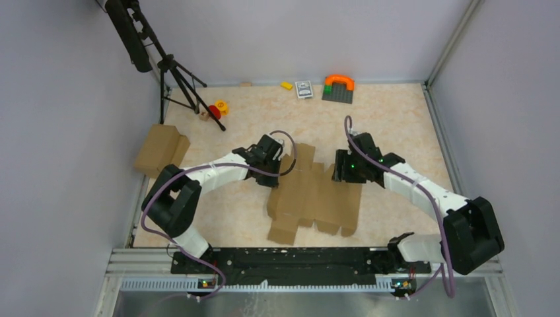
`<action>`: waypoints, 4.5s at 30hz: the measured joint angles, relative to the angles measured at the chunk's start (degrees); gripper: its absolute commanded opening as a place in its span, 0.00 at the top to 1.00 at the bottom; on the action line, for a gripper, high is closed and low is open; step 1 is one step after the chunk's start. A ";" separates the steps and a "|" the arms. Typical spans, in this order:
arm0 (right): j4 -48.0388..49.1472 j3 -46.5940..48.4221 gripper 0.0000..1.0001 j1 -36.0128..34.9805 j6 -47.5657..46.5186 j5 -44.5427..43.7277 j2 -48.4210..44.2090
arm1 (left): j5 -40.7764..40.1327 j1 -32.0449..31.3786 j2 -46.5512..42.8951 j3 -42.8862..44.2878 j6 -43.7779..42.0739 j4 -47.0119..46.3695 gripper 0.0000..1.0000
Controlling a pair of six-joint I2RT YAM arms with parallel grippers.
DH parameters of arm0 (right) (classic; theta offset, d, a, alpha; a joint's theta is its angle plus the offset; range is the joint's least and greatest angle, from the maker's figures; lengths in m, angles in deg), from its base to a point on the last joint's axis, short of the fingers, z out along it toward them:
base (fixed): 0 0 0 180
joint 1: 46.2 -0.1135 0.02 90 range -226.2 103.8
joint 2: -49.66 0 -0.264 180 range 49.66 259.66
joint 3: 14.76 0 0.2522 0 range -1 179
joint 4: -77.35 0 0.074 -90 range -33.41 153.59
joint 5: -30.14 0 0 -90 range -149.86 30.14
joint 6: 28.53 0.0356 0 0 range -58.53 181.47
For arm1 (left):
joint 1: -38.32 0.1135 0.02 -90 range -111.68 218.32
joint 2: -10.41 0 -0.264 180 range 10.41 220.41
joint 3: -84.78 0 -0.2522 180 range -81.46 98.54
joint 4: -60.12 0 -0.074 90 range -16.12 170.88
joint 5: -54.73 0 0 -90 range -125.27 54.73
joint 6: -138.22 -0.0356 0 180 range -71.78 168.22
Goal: Fold the paper box
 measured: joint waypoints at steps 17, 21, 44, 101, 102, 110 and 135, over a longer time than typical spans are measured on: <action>10.60 23.74 0.23 5.95 -14.36 17.73 26.08 | -3.82 -1.09 0.81 4.81 -5.62 4.20 1.00; 13.07 26.27 0.24 5.95 -18.05 20.17 31.76 | -6.27 -2.12 1.84 6.21 -6.97 5.55 1.00; 20.55 32.52 0.81 5.62 -27.93 31.50 42.10 | -20.41 -7.80 4.44 17.86 -9.64 17.46 1.00; 59.95 4.98 0.15 11.67 -14.84 32.22 27.39 | -42.58 -15.45 15.58 36.61 -16.92 31.98 1.00; 59.98 5.77 0.16 11.76 -14.84 33.16 28.52 | -42.60 -15.52 15.58 36.44 -17.14 31.82 1.00; 61.09 13.18 0.23 12.44 -12.98 41.33 36.04 | -42.73 -15.72 14.95 34.80 -18.27 30.03 1.00; 55.95 13.29 1.00 11.98 -16.11 39.10 33.35 | -45.53 -17.11 14.01 34.16 -20.96 26.58 1.00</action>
